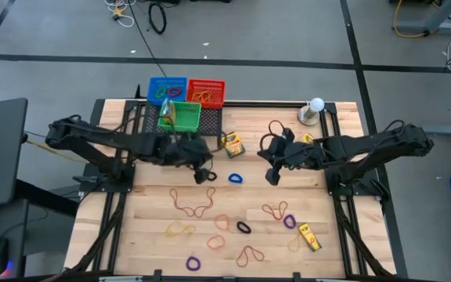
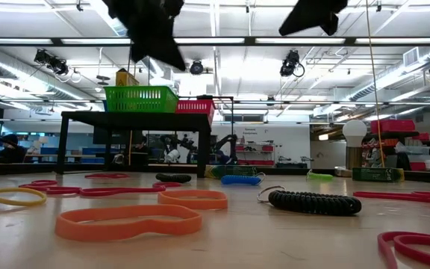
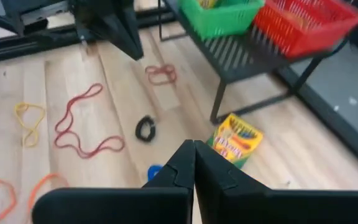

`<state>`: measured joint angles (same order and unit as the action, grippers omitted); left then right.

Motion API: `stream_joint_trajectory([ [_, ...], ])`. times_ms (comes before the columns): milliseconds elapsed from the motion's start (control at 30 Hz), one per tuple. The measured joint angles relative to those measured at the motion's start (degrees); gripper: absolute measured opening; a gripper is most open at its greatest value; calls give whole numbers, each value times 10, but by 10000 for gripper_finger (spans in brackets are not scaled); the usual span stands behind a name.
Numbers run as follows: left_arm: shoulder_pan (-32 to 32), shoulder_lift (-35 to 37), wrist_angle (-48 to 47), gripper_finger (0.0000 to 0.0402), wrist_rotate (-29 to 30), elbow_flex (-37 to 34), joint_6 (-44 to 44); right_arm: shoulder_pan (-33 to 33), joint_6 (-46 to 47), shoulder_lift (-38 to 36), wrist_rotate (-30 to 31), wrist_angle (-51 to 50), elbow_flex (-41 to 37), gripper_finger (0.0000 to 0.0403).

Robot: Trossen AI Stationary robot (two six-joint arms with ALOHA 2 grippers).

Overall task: Pick & Place Office Desk Supplies
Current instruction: Put the black spring keychain into the blue bin

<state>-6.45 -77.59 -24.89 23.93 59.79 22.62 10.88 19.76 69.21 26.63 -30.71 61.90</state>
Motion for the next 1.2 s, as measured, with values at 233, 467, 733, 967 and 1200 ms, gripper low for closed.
stream_joint_trajectory([
  [233, -79, -3, -57, 5, 14, 0, 56, 21, 90, 0, 0, 39, -81, 7],
  [467, -149, 3, -54, 4, 22, -51, 142, 40, 146, 1, 0, 130, -161, 7],
  [733, -211, 18, 99, 5, 48, -184, 254, 54, 189, 2, -1, 184, -192, 8],
  [967, -235, 16, 232, 4, 99, -286, 317, 58, 204, 43, -29, 226, -192, 70],
  [1200, -203, 15, 277, 21, 159, -314, 316, 60, 229, 97, -33, 236, -171, 156],
])
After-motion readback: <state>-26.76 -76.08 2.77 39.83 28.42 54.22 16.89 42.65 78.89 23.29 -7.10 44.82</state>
